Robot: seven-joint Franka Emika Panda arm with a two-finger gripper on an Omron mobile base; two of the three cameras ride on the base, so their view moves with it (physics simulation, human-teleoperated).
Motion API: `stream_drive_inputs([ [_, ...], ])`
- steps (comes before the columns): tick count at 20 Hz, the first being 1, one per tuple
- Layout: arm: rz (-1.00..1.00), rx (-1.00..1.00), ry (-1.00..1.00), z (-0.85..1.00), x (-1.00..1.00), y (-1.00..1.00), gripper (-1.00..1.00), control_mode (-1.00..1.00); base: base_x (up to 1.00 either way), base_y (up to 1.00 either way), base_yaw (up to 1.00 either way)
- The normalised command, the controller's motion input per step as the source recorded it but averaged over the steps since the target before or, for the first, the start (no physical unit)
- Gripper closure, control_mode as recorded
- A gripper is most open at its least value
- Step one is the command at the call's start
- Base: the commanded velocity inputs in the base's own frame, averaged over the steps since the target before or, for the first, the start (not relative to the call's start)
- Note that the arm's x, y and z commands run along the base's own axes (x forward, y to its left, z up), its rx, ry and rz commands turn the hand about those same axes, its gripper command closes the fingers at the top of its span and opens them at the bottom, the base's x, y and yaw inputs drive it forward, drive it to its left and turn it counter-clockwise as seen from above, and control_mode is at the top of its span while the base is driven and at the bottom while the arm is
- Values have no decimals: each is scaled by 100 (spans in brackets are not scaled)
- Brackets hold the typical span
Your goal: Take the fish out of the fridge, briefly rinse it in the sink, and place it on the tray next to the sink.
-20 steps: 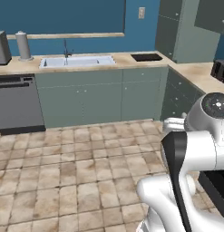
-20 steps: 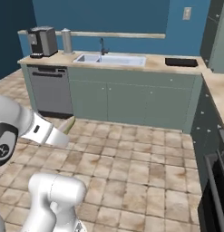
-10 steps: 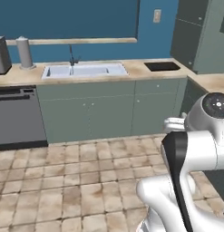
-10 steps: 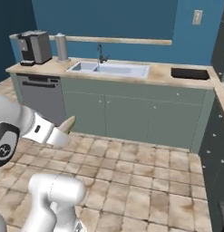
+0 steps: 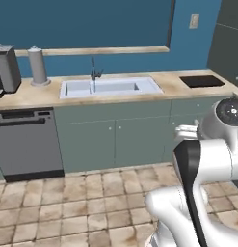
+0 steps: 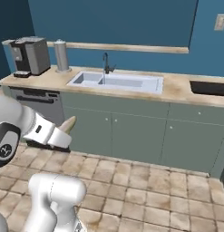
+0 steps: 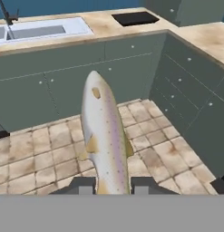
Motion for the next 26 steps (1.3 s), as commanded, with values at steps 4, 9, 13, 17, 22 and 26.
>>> stream_drive_inputs([
  [4,0,0,0,0,0,0,100,100,100,48,0],
  [9,0,0,0,0,0,0,100,100,100,8,4],
  [13,0,0,0,0,0,0,100,100,100,0,8],
  [17,0,0,0,0,0,0,100,100,99,-23,20],
  [22,0,0,0,0,0,0,100,100,83,-67,8],
  [26,0,0,0,0,0,0,100,100,54,-52,7],
])
